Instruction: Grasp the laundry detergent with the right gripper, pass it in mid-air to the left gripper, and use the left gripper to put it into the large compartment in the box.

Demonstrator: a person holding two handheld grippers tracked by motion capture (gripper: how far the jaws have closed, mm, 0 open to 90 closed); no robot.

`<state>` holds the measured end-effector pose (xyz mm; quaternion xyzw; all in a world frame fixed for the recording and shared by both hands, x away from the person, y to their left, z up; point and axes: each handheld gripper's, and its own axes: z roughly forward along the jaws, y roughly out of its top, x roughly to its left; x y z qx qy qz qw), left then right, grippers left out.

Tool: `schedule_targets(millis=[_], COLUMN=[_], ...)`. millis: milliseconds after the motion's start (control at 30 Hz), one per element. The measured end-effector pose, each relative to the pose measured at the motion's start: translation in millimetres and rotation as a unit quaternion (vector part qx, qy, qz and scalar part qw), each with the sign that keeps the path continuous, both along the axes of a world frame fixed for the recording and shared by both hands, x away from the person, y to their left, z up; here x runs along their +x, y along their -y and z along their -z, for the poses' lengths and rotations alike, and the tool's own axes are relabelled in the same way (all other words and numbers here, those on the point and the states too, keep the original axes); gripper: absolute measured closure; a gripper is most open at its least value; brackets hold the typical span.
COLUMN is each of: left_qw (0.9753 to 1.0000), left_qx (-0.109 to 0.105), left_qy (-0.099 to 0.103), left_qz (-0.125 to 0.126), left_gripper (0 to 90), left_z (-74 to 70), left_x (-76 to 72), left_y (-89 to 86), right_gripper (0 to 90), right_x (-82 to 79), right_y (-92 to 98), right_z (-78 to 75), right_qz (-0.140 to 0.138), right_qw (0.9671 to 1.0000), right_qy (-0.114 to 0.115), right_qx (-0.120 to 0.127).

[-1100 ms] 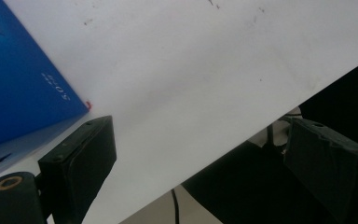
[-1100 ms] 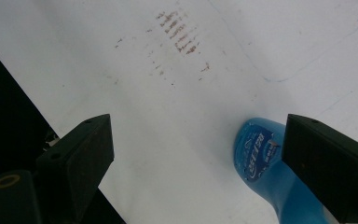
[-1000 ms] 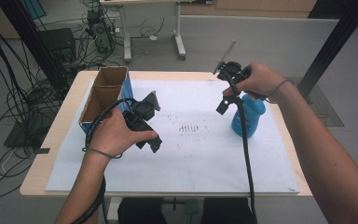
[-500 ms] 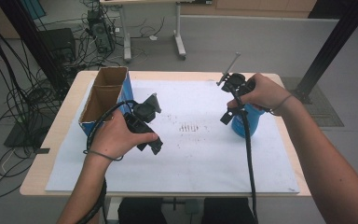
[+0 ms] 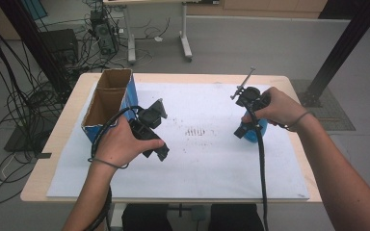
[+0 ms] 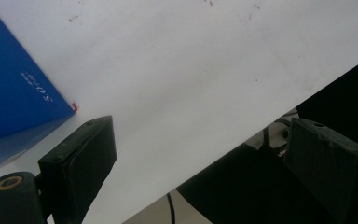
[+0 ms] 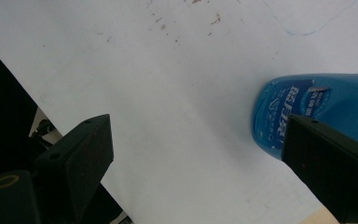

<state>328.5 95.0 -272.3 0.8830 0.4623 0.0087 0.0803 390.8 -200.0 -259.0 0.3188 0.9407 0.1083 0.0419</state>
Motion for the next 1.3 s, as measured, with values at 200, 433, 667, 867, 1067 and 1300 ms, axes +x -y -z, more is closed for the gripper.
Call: schedule_targets(millis=[200, 433, 667, 867, 1067, 1300], left_qw=[1.0, 0.9999, 0.9996, 0.9995, 0.9993, 0.9993], left_qx=[-0.005, -0.013, -0.02, -0.021, -0.027, -0.029], left_qy=[0.006, 0.011, 0.018, 0.024, 0.025, 0.026], left_qz=[0.0, -0.001, -0.001, -0.001, 0.003, 0.004], left_gripper=[9.4, 9.4, 9.6, 9.6, 9.5, 9.4], left_z=[1.9, 5.7, 9.6, 8.4, 7.4, 9.0], left_x=[-2.2, -4.7, -4.7, -5.1, -5.7, -5.9], left_y=[0.8, 2.7, 3.9, 3.9, 5.0, 5.6], right_gripper=[8.8, 8.8, 8.8, 9.0, 9.2, 9.2], right_x=[-6.0, -11.1, -16.0, -20.7, -24.5, -28.7], right_y=[8.6, 14.0, 20.0, 27.7, 35.6, 47.1], right_z=[6.0, 14.7, 24.2, 33.0, 41.0, 52.7], right_qz=[0.006, 0.012, 0.019, 0.029, 0.041, 0.053], right_qw=[1.0, 0.9999, 0.9997, 0.9994, 0.9988, 0.9979], right_qy=[0.001, 0.002, -0.001, -0.004, -0.002, -0.001], right_qx=[0.006, 0.003, 0.014, 0.021, 0.028, 0.038])
